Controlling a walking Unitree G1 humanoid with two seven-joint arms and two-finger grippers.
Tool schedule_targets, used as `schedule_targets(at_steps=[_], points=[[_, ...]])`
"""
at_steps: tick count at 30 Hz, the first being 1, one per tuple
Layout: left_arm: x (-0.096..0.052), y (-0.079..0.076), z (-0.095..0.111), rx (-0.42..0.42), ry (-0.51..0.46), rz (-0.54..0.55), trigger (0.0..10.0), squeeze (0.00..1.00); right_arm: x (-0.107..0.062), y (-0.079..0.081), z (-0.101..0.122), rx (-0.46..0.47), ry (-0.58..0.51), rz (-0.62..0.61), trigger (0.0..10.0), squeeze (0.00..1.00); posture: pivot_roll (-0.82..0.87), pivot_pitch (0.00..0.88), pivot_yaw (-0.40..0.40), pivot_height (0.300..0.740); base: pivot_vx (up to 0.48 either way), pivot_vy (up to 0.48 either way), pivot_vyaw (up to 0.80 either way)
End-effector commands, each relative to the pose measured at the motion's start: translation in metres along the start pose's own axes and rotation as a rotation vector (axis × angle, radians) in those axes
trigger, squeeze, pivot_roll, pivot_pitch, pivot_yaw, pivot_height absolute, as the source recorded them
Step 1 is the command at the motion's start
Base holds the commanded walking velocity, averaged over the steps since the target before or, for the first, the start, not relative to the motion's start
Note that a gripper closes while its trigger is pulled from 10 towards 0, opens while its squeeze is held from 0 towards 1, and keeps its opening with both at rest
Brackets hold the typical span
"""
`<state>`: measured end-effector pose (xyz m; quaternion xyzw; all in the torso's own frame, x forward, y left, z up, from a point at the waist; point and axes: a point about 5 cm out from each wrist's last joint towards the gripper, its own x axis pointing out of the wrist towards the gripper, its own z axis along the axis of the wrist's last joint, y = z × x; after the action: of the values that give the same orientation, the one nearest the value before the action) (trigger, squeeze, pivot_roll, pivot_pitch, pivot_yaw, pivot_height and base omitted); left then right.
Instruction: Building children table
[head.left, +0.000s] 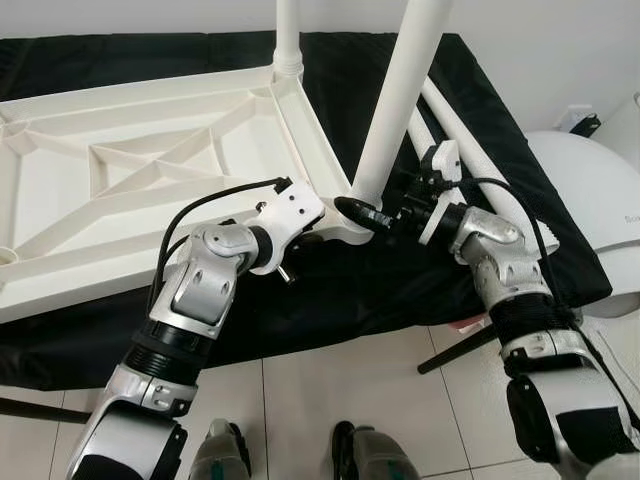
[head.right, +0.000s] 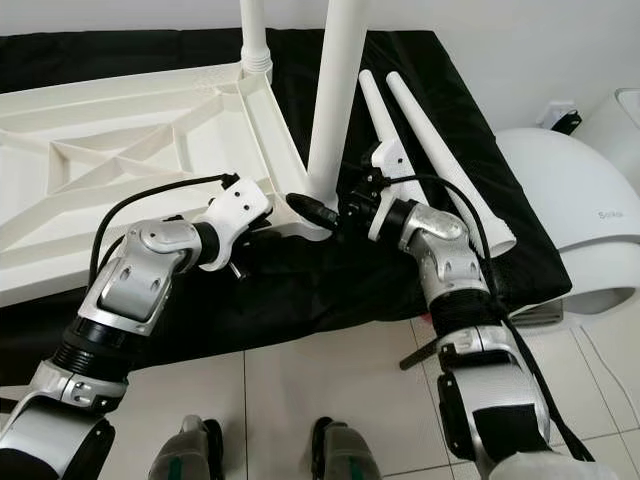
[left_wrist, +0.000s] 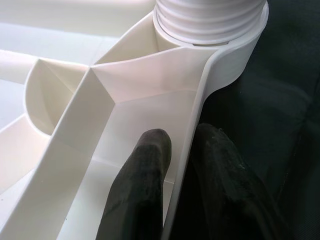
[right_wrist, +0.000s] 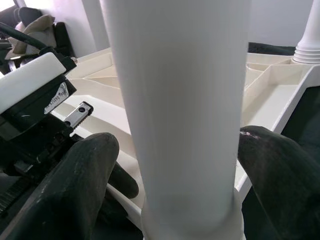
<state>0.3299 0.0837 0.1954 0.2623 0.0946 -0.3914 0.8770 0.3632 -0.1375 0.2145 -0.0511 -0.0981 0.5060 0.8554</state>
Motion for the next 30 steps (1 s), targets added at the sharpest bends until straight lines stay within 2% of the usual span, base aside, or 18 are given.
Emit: schedule_targets(at_steps=[1,7,8,11,12,13,25,26,30], points=[[-0.0089,0.0092,0.0186,0.049,-0.068,0.135,10.0,0.0,-0.0019,-0.005,0.0038,-0.007,-0.008,-0.003,10.0,0.0,0.05,0.181,-0.017,0.74,0.0,0.0,0.0],[-0.0085,0.0068,0.0203,0.052,-0.074,0.122,10.0,0.0,0.0039,-0.0069,0.0053,-0.015,-0.02,0.011,10.0,0.0,0.05,0.184,-0.013,0.74,0.0,0.0,0.0],[-0.0082,0.0062,0.0206,0.053,-0.075,0.12,10.0,0.0,0.0056,-0.0073,0.0057,-0.017,-0.021,0.013,8.0,0.0,0.05,0.185,-0.014,0.74,0.0,0.0,0.0],[-0.0078,0.0052,0.0211,0.054,-0.077,0.116,10.0,0.0,0.0068,-0.0077,0.0061,-0.016,-0.023,0.016,8.0,0.0,0.05,0.184,-0.014,0.74,0.0,0.0,0.0],[-0.0077,0.0046,0.0213,0.056,-0.078,0.114,10.0,0.0,0.0075,-0.0079,0.0059,-0.015,-0.02,0.023,1.1,0.0,0.05,0.184,-0.016,0.74,0.0,0.0,0.0],[-0.0076,0.0042,0.0213,0.056,-0.078,0.113,10.0,0.0,0.0078,-0.0076,0.0053,-0.015,-0.013,0.036,0.0,0.0,0.05,0.184,-0.019,0.74,0.0,0.0,0.0],[-0.0075,0.0021,0.0219,0.052,-0.082,0.114,10.0,0.0,0.0065,-0.0049,-0.0001,-0.01,-0.001,0.068,0.0,0.0,0.05,0.177,-0.024,0.74,0.0,0.0,0.0],[-0.0073,0.0019,0.0223,0.052,-0.083,0.113,10.0,0.0,0.0063,-0.0042,-0.0006,-0.012,-0.001,0.066,10.0,0.0,0.05,0.175,-0.026,0.74,0.0,0.0,0.0],[-0.0067,0.0016,0.0228,0.051,-0.084,0.113,10.0,0.0,0.0056,-0.0029,-0.0016,-0.005,-0.007,0.06,10.0,0.0,0.05,0.174,-0.026,0.74,0.0,0.0,0.0]])
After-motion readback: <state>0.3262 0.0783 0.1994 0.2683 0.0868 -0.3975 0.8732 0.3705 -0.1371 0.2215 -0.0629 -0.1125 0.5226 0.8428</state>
